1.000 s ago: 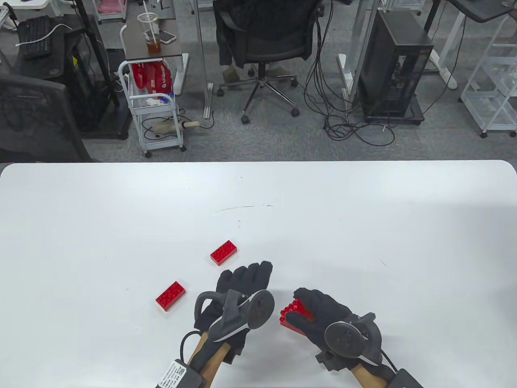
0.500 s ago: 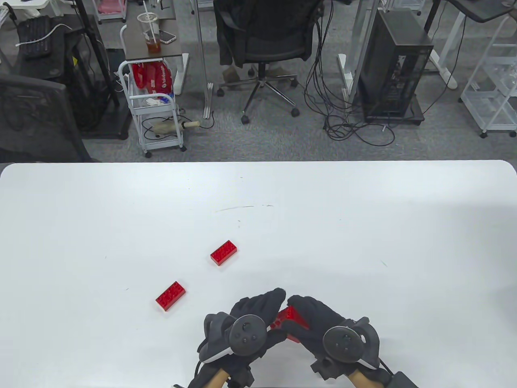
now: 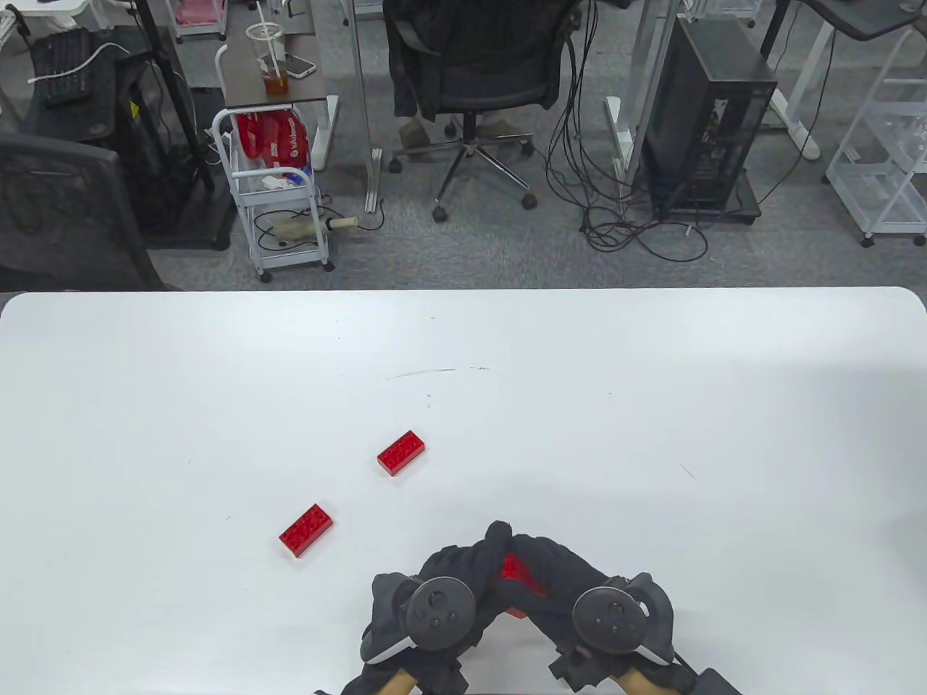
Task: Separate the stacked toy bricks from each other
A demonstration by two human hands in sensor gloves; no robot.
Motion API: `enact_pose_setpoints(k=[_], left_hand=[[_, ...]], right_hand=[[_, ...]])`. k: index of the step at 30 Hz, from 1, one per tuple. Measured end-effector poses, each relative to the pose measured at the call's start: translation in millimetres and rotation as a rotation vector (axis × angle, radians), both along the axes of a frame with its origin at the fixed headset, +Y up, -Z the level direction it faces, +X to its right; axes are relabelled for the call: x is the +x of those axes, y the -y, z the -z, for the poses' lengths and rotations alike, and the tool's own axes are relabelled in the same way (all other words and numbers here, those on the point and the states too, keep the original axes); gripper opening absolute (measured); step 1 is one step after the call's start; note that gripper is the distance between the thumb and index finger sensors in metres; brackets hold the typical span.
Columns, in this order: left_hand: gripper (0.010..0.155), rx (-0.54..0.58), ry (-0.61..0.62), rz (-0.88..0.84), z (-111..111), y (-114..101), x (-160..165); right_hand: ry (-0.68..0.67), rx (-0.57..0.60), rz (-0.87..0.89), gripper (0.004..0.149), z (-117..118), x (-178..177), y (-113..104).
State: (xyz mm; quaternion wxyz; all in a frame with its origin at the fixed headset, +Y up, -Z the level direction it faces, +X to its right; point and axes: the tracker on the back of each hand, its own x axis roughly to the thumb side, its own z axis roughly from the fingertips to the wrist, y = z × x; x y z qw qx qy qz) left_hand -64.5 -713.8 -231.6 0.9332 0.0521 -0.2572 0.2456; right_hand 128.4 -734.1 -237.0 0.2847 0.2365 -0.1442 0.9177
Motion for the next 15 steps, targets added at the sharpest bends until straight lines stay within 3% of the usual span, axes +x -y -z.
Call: enact_pose_setpoints(k=[5, 15], left_hand=[[0.084, 0.025, -0.038, -0.088, -4.8, -0.4, 2.1], [0.085, 0.028, -0.058, -0.073, -6.5, 2.9, 6.2]], right_hand=[[0.014, 0.060, -0.015, 0.065, -3.3, 1.3, -6.0], [0.031, 0.096, -0.093, 0.066, -4.2, -1.6, -9.1]])
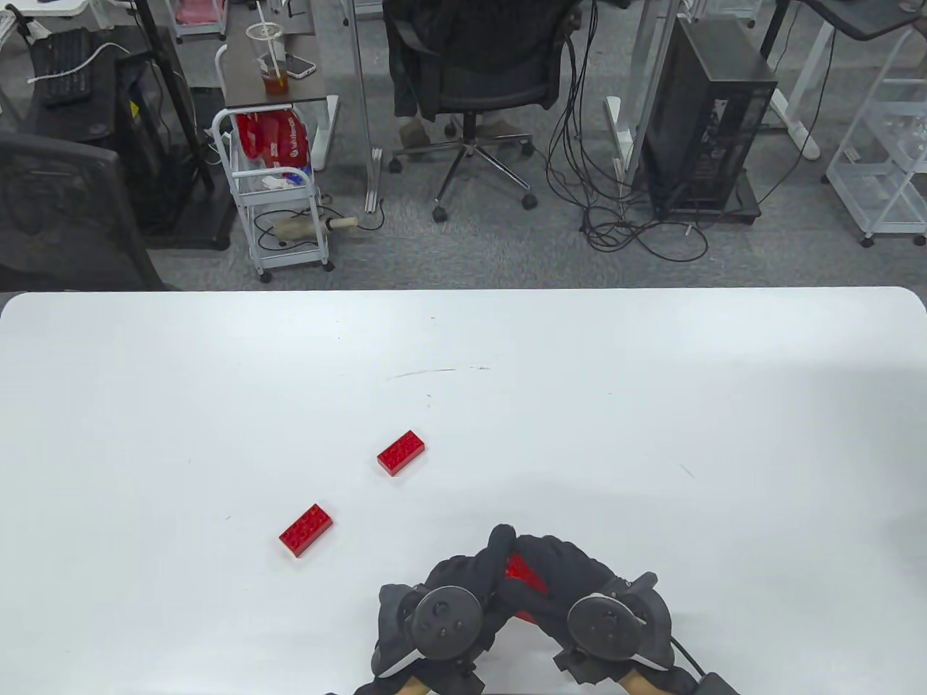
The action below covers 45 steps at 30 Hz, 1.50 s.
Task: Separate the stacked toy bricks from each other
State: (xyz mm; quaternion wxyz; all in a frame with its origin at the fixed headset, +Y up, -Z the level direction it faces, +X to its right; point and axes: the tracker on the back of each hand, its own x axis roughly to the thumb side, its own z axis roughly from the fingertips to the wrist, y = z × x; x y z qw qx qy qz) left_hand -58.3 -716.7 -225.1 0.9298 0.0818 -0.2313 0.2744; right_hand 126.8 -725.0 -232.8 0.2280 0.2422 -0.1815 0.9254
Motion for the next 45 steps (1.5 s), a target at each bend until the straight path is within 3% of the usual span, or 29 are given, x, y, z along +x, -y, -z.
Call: enact_pose_setpoints(k=[7, 9, 14, 16, 28, 45], left_hand=[[0.084, 0.016, -0.017, 0.019, -2, -1, 0], [0.079, 0.162, -0.103, 0.111, -7, -3, 4], [0.079, 0.030, -0.071, 0.080, -1, 0, -1], [0.079, 0.078, -0.085, 0.109, -2, 0, 0], [0.075, 0.079, -0.147, 0.238, 5, 4, -5], [0.069, -0.164, -0.398, 0.290, 39, 15, -54]], right_hand=[[0.007, 0.019, -0.024, 0.067, -1, -1, 0], [0.059, 0.041, -0.069, 0.067, -1, -3, -1], [0.040, -0.009, -0.044, 0.066, 2, -2, 3], [0.048, 0.012, -0.065, 0.066, 2, -2, 3], [0.052, 0.016, -0.074, 0.064, 3, -1, 4], [0.050, 0.002, -0.060, 0.063, 4, 3, 5]])
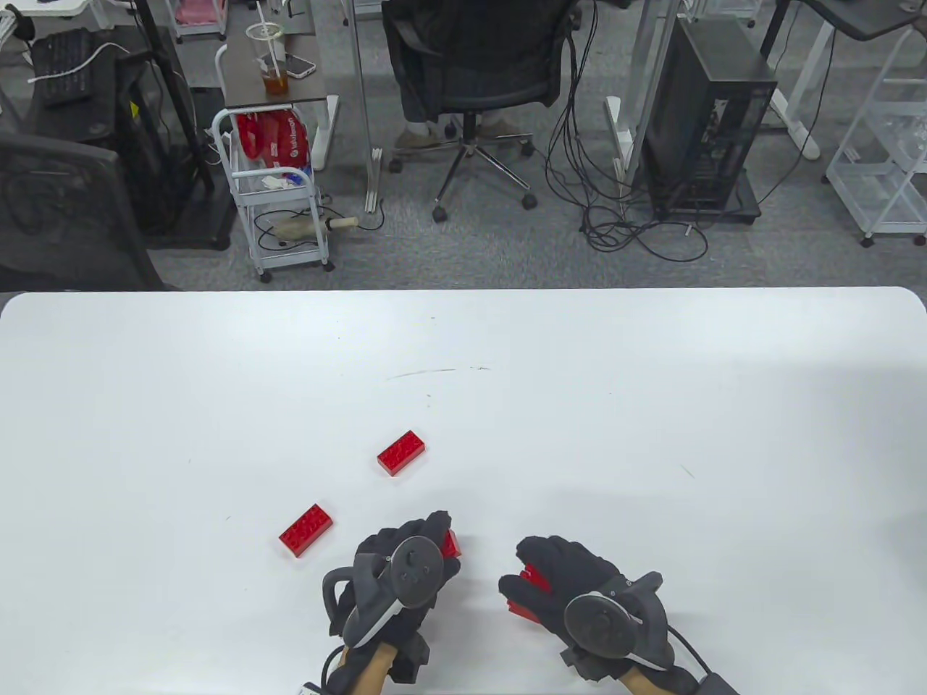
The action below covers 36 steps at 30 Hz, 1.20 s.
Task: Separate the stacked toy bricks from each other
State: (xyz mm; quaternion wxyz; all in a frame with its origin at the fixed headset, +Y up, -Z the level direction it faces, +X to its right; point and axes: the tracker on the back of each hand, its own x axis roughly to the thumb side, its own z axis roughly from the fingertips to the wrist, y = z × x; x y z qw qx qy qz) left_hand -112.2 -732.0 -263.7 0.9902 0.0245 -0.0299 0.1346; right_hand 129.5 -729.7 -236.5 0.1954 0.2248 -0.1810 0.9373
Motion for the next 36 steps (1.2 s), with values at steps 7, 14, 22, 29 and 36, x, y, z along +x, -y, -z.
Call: enact_pose_setpoints(k=[7, 14, 22, 29, 36], left_hand=[[0.068, -0.080, -0.128, 0.113, 8, 5, -13], [0.068, -0.161, -0.185, 0.133, 16, 13, -27], [0.068, -0.247, -0.195, 0.184, 21, 22, -29], [0.068, -0.260, -0.198, 0.214, 22, 23, -28], [0.069, -0.253, -0.206, 0.229, 23, 22, -27]], right_hand=[[0.000, 0.000, 0.008, 0.063, 0, 1, 0], [-0.003, 0.000, 0.011, 0.063, -1, 2, 0], [-0.005, 0.000, 0.015, 0.063, -1, 3, -1], [-0.006, -0.001, 0.017, 0.063, -1, 3, -1], [-0.006, -0.001, 0.017, 0.063, -1, 3, -1]])
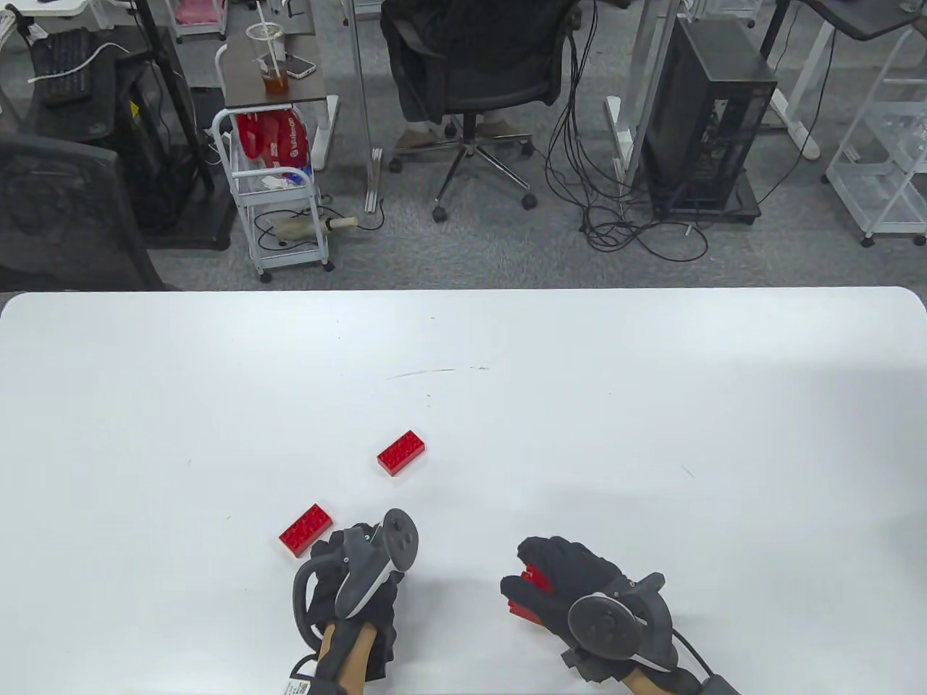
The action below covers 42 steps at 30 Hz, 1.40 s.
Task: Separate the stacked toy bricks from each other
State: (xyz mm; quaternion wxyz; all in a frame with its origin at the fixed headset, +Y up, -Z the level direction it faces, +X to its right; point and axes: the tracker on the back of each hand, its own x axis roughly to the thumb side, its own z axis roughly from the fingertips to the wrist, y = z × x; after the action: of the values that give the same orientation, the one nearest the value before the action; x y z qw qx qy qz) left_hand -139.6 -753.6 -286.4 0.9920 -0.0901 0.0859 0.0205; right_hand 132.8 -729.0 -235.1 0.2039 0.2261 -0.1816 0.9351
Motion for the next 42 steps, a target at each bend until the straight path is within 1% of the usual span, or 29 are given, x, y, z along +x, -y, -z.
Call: enact_pose_setpoints(k=[6, 9, 11, 14, 16, 19, 22, 23, 26, 29, 31, 34, 37, 42], left_hand=[[0.071, -0.015, 0.020, 0.027, -1, 0, 2], [0.075, -0.026, 0.035, 0.060, -2, -1, 6], [0.077, -0.010, 0.057, 0.085, -3, -3, 8], [0.076, 0.028, 0.085, 0.071, -7, -9, 13], [0.077, 0.075, 0.109, 0.069, -11, -16, 16], [0.079, 0.121, 0.175, 0.003, -17, -23, 19], [0.082, 0.141, 0.258, -0.057, -22, -27, 23], [0.083, 0.139, 0.307, -0.093, -23, -28, 25], [0.086, 0.137, 0.395, -0.153, -27, -31, 30], [0.089, 0.138, 0.458, -0.226, -30, -35, 33], [0.090, 0.111, 0.512, -0.323, -32, -36, 34], [0.091, 0.100, 0.563, -0.433, -33, -36, 37], [0.090, 0.095, 0.582, -0.519, -34, -33, 42], [0.089, 0.066, 0.622, -0.532, -35, -28, 54]], right_hand=[[0.001, -0.001, 0.001, 0.063, 0, 0, 0], [0.002, -0.003, 0.004, 0.063, 0, 1, 0], [0.003, -0.004, 0.006, 0.063, 1, 1, 0], [0.004, -0.002, 0.012, 0.063, 1, 2, 0], [0.005, 0.000, 0.023, 0.063, 2, 3, 0], [0.011, -0.003, 0.040, 0.063, 4, 5, 0], [0.008, -0.017, 0.052, 0.064, 6, 7, 1], [0.007, -0.024, 0.062, 0.064, 6, 7, 1], [0.007, -0.029, 0.065, 0.064, 7, 8, 2], [0.006, -0.033, 0.068, 0.064, 8, 8, 2], [0.005, -0.038, 0.067, 0.064, 8, 8, 2], [-0.002, -0.052, 0.067, 0.065, 9, 7, 2], [-0.024, -0.076, 0.071, 0.066, 10, 6, 3], [-0.062, -0.119, 0.088, 0.068, 10, 4, 4]])
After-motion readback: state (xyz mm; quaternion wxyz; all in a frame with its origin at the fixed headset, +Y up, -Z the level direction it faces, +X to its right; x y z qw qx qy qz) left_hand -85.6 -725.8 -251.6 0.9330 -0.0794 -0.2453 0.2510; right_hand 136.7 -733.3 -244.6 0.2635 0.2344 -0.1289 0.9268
